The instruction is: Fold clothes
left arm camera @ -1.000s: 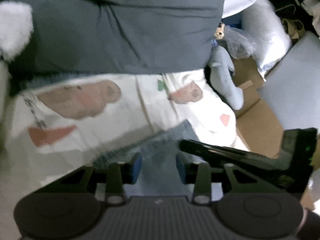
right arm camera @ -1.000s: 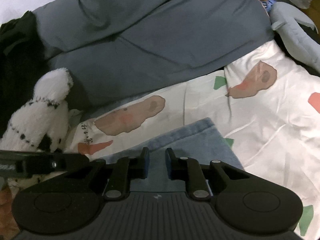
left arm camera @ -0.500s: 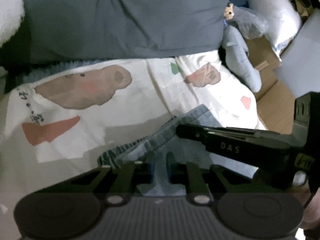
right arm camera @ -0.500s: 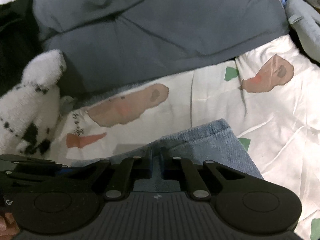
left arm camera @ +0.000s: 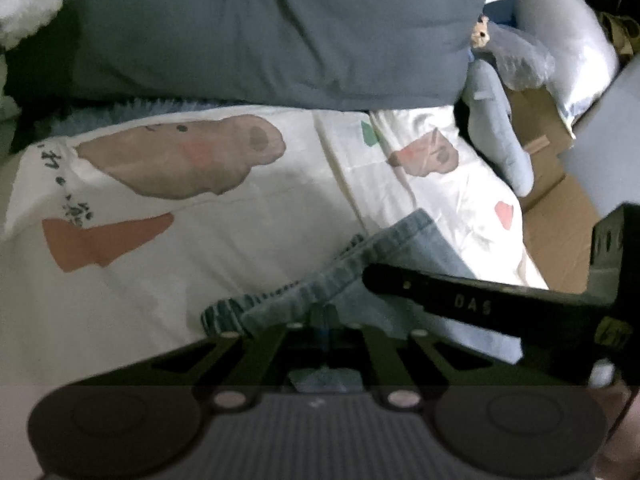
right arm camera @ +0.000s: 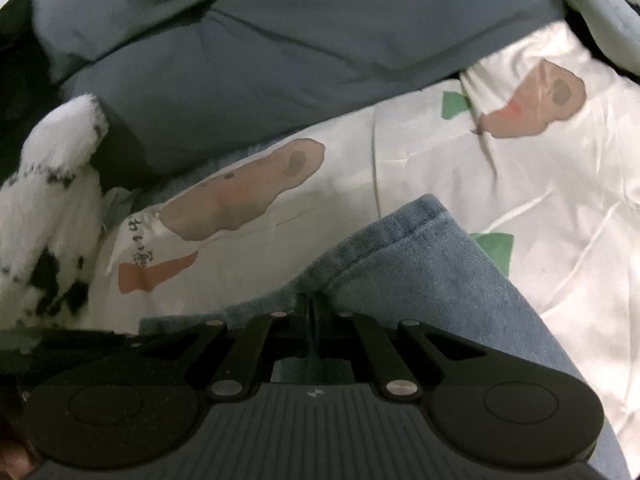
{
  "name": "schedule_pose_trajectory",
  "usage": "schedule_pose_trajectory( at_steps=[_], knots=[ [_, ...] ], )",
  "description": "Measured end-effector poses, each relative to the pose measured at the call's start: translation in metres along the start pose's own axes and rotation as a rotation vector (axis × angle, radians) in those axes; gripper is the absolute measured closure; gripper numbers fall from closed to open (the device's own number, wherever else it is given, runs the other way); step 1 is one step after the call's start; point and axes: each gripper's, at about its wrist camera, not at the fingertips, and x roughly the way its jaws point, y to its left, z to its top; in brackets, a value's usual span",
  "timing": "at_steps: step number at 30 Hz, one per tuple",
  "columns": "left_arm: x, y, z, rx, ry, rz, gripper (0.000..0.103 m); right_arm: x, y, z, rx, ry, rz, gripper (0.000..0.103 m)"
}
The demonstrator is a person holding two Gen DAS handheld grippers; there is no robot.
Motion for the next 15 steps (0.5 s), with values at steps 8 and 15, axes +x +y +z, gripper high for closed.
schedule_pose_trajectory(
  at_steps=[8, 15],
  knots=[
    [-0.021, -0.029, -0.005, 0.053, -0.04, -0.024, 0.087, -0.058, 0.008, -0.006, 0.064, -0.186, -0.094, 0.065],
    [0.005, -0.021, -0.014, 0.115, 0.034, -0.012, 0.097, -0.031, 0.005, -0.033, 0.049, -0.136, -0.117, 0.065]
  ],
)
